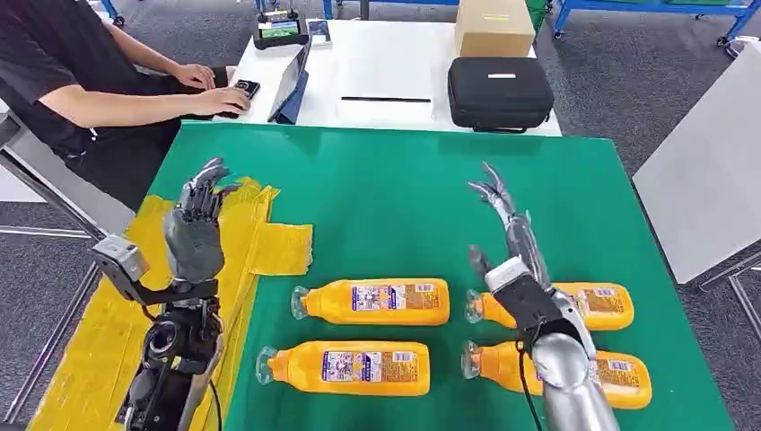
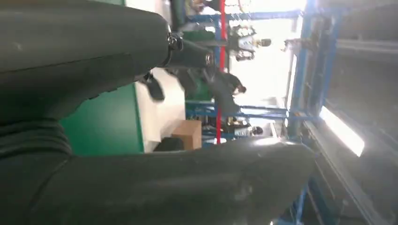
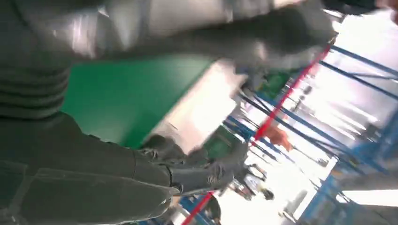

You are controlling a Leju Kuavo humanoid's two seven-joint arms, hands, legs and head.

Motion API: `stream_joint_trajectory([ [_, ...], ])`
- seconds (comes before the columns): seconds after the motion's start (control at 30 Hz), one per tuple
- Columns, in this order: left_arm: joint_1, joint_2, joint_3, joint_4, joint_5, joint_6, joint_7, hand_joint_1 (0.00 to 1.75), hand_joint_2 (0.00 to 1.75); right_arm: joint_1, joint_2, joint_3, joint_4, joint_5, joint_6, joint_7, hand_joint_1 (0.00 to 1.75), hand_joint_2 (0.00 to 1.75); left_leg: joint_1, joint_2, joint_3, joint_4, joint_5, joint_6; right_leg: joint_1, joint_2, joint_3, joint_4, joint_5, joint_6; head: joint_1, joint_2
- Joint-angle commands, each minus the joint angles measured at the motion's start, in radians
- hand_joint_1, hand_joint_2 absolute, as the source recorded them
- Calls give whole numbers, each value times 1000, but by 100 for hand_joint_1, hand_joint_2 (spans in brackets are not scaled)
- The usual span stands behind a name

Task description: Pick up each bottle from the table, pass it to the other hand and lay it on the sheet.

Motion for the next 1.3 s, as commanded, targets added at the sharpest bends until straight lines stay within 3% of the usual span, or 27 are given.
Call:
stream_joint_trajectory([
  [0.03, 61, 5, 74, 10, 22, 0, 3, 0, 0, 188, -98, 12, -172, 126, -27, 65, 0, 175, 1, -1, 11, 0, -6, -2, 2, -2, 11, 0, -6, -1, 0, 0],
  [0.13, 65, 2, 86, 29, 36, -8, -1, 0, 0, 278, -135, -6, -251, 206, -49, 95, 0, 175, 1, -2, 9, 0, -6, -3, 1, -4, 10, 0, -6, -1, 0, 0],
  [0.2, 67, 5, 92, 37, 45, -12, -7, 0, 0, 334, -181, -8, -294, 223, 4, 126, 0, 175, 1, -3, 10, 0, -6, -2, 1, -5, 10, 0, -7, -1, 0, 0],
  [0.27, 86, 4, 97, 26, 49, -12, -8, 0, 0, 381, -224, -12, -322, 337, 18, 181, 0, 175, 0, -2, 4, -1, -4, 1, 0, -3, 4, -1, -4, 0, 0, 0],
  [0.4, 112, -3, 105, 5, 51, -11, -7, 0, 0, 435, -259, -40, -331, 370, 25, 221, 0, 175, 0, -2, 8, -1, -7, 1, 0, -3, 8, -1, -7, 1, 0, 0],
  [0.43, 122, -12, 114, -6, 51, -11, -7, 0, 0, 457, -266, -55, -335, 444, 21, 289, 0, 175, 0, -1, 12, 0, -10, 0, 1, -3, 12, 0, -9, 1, 0, 0],
  [0.57, 140, -27, 134, -42, 56, -12, 8, 0, 0, 510, -286, -103, -346, 578, 37, 411, 0, 175, -1, -1, 6, 0, -7, 2, 0, -2, 6, -1, -6, 2, 0, 0],
  [0.6, 143, -29, 136, -47, 56, -12, 9, 0, 0, 515, -286, -107, -346, 585, 42, 421, 0, 175, 1, -1, 15, 1, -13, 0, 2, -3, 15, 0, -12, 1, 0, 0],
  [0.63, 147, -28, 136, -52, 56, -13, 10, 0, 0, 522, -288, -110, -347, 583, 38, 418, 0, 175, -1, -1, 7, 0, -9, 3, 0, -3, 8, 0, -8, 2, 0, 0],
  [0.67, 147, -28, 136, -52, 56, -13, 10, 0, 0, 522, -288, -110, -347, 583, 38, 418, 0, 175, 0, -1, 12, 1, -12, 2, 1, -3, 13, 0, -10, 1, 0, 0],
  [0.7, 147, -28, 136, -52, 56, -13, 10, 0, 0, 522, -288, -110, -347, 583, 38, 418, 0, 175, -1, 0, 4, -1, -7, 4, 0, -1, 4, -1, -6, 2, 0, 0],
  [0.8, 147, -28, 136, -52, 56, -13, 10, 0, 0, 522, -288, -110, -347, 583, 38, 418, 0, 175, -1, 0, 5, -1, -8, 4, 0, -1, 5, -1, -6, 2, 0, 0],
  [0.83, 151, -31, 140, -57, 56, -12, 15, 0, 0, 523, -285, -115, -346, 612, 64, 458, 0, 175, 0, 1, 15, 1, -13, 1, 1, -1, 15, 0, -11, 1, 0, 0],
  [0.87, 160, -34, 143, -65, 56, -12, 15, 0, 0, 541, -294, -130, -342, 637, 94, 509, 0, 175, -1, 1, 6, 0, -8, 3, 0, 0, 6, -1, -6, 1, 0, 0],
  [0.93, 178, -38, 150, -77, 59, -12, 18, 0, 0, 583, -322, -162, -327, 663, 119, 572, 0, 175, -1, 0, 9, 0, -10, 3, 1, -1, 9, -1, -8, 1, 0, 0],
  [1.07, 167, -41, 156, -60, 63, -14, 24, 0, 0, 597, -318, -187, -298, 656, 166, 609, 0, 175, -1, -1, 7, -1, -9, 4, 0, -2, 8, -2, -7, 2, 0, 0],
  [1.1, 163, -41, 155, -57, 63, -14, 24, 0, 0, 591, -310, -185, -296, 657, 178, 612, 0, 175, 0, -1, 17, 0, -14, 2, 2, -4, 17, -1, -12, 1, 0, 0],
  [1.13, 158, -40, 155, -55, 63, -14, 24, 0, 0, 580, -303, -177, -296, 662, 188, 616, 0, 175, -1, 0, 9, -1, -10, 3, 1, -1, 10, -2, -8, 2, 0, 0],
  [1.17, 158, -40, 155, -55, 63, -14, 24, 0, 0, 580, -303, -177, -296, 662, 188, 616, 0, 175, 0, 1, 13, 0, -12, 2, 2, -1, 14, -2, -10, 1, 0, 0],
  [1.2, 158, -40, 155, -55, 63, -14, 24, 0, 0, 580, -303, -177, -296, 662, 188, 616, 0, 175, -1, 1, 6, -1, -9, 3, 0, 0, 6, -2, -6, 1, 0, 0],
  [1.3, 158, -40, 155, -55, 63, -14, 24, 0, 0, 580, -303, -177, -296, 662, 188, 616, 0, 175, -1, 0, 6, -1, -9, 3, 0, -1, 6, -2, -6, 1, 0, 0],
])
